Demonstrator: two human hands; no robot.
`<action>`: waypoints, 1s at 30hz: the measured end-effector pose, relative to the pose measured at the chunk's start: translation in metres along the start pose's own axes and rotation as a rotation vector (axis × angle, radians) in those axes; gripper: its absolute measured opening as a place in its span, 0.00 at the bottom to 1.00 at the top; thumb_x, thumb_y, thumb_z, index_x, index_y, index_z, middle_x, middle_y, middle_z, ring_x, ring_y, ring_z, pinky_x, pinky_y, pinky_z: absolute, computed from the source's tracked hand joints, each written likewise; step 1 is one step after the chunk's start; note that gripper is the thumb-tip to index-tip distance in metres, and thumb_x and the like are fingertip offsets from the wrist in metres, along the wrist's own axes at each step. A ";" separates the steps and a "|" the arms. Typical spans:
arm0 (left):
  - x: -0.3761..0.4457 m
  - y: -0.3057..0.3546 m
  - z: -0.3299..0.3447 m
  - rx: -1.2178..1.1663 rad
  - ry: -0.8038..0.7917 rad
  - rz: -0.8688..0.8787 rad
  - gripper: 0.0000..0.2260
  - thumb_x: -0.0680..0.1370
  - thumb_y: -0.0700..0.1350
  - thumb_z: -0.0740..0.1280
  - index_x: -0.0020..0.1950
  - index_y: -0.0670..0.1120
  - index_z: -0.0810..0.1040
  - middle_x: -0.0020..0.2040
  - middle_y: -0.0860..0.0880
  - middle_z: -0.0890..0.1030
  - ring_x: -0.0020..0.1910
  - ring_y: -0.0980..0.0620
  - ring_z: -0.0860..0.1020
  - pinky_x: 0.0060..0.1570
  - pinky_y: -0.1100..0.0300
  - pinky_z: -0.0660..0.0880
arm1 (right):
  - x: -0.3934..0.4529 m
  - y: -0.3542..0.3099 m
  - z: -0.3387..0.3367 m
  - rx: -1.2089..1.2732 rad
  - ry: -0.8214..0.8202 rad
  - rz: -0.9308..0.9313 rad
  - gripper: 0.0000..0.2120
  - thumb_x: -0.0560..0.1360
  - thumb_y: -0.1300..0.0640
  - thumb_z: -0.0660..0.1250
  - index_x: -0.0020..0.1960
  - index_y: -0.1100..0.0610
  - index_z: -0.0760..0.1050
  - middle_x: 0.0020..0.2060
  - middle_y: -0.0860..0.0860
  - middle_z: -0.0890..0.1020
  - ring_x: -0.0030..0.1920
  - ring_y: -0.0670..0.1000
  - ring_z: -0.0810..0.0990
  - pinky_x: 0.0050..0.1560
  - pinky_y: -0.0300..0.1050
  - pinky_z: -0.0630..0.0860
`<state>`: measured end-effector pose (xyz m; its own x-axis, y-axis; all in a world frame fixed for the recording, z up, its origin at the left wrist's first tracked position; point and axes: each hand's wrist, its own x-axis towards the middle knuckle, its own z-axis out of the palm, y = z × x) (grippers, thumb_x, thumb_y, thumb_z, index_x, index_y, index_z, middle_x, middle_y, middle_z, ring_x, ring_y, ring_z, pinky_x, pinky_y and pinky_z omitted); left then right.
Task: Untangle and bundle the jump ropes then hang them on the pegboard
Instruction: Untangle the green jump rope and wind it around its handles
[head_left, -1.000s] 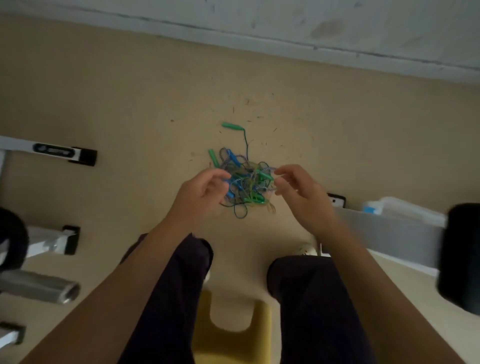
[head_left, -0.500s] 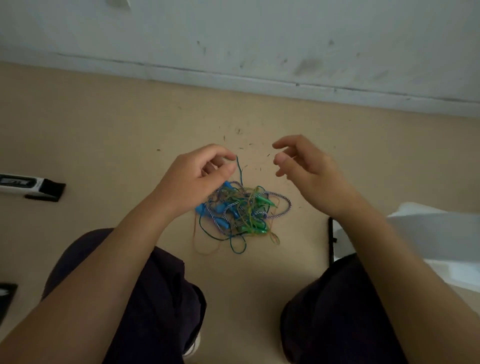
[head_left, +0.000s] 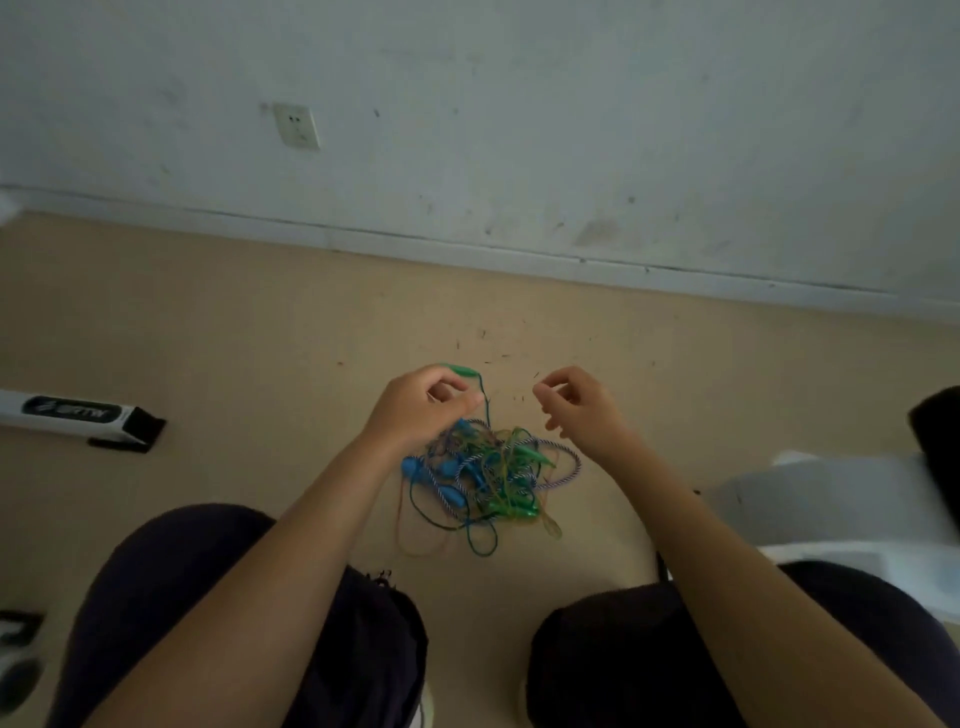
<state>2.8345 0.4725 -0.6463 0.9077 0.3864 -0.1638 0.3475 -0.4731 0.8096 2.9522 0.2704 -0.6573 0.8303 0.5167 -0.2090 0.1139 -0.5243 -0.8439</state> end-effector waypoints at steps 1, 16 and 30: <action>0.016 -0.009 0.012 0.002 -0.025 -0.024 0.11 0.74 0.62 0.70 0.52 0.58 0.80 0.47 0.55 0.82 0.44 0.56 0.81 0.43 0.58 0.79 | 0.015 0.014 0.010 0.000 0.002 0.031 0.08 0.79 0.46 0.65 0.52 0.50 0.75 0.43 0.53 0.82 0.43 0.52 0.83 0.43 0.49 0.81; 0.144 -0.243 0.173 -0.099 -0.241 -0.404 0.15 0.70 0.56 0.78 0.54 0.61 0.79 0.54 0.61 0.79 0.51 0.61 0.76 0.46 0.68 0.71 | 0.146 0.251 0.152 -0.088 -0.163 0.379 0.18 0.70 0.42 0.75 0.51 0.54 0.79 0.42 0.45 0.79 0.43 0.47 0.77 0.43 0.41 0.72; 0.112 -0.083 0.070 -0.300 0.046 -0.225 0.09 0.71 0.51 0.78 0.43 0.47 0.84 0.32 0.58 0.82 0.29 0.64 0.76 0.31 0.73 0.70 | 0.097 0.097 0.036 0.080 0.016 0.157 0.09 0.71 0.54 0.76 0.38 0.59 0.84 0.29 0.51 0.82 0.28 0.46 0.76 0.36 0.46 0.77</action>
<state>2.9234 0.4996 -0.7715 0.8026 0.4927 -0.3363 0.4465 -0.1222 0.8864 3.0246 0.2940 -0.7771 0.8433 0.4215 -0.3334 -0.0610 -0.5413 -0.8386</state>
